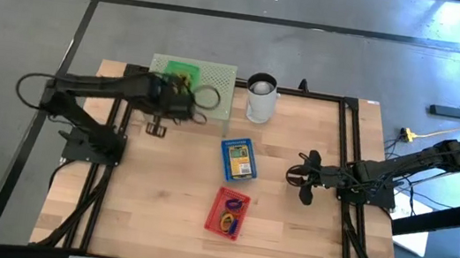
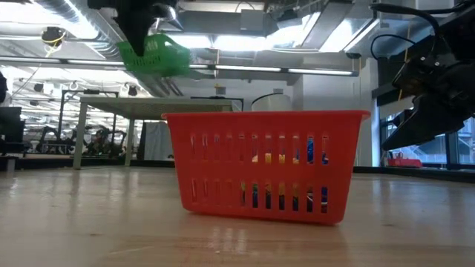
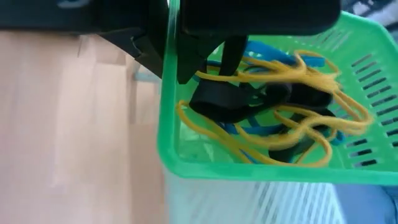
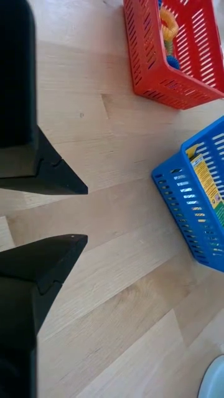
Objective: Pick & Place Office Desk Supplies
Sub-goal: Put the green bin on the shelf
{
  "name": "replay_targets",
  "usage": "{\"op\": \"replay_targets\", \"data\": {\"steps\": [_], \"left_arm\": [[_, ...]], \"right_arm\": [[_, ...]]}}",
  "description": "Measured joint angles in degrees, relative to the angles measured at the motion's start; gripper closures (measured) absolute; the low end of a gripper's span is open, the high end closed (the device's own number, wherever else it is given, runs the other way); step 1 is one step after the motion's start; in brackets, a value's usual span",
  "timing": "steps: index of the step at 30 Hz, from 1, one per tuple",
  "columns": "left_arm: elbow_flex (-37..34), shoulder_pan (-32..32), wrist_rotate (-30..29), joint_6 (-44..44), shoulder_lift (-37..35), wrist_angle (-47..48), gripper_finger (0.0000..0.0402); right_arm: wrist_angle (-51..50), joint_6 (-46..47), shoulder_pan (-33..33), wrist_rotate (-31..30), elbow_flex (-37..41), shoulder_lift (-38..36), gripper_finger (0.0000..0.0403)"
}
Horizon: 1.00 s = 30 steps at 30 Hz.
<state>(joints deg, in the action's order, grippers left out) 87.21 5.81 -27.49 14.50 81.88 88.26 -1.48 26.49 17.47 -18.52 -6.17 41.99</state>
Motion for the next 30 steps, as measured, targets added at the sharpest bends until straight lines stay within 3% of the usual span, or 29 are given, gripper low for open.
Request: {"op": "replay_targets", "data": {"steps": [13,22,30], "left_arm": [[-10.9,11.8,5.2,8.6,-5.5,-1.7,0.0398],[-14.7,16.7,8.5,8.8,-5.6,-1.8,0.0398],[-15.6,17.6,7.8,11.3,-5.6,-3.9,0.0398]], "right_arm": [[0.2,0.0,0.0,-0.1,0.0,0.0,0.0289],[0.2,0.0,0.0,-0.1,0.0,0.0,0.0289],[0.2,0.0,0.0,0.0,0.0,0.0,0.0289]]}}
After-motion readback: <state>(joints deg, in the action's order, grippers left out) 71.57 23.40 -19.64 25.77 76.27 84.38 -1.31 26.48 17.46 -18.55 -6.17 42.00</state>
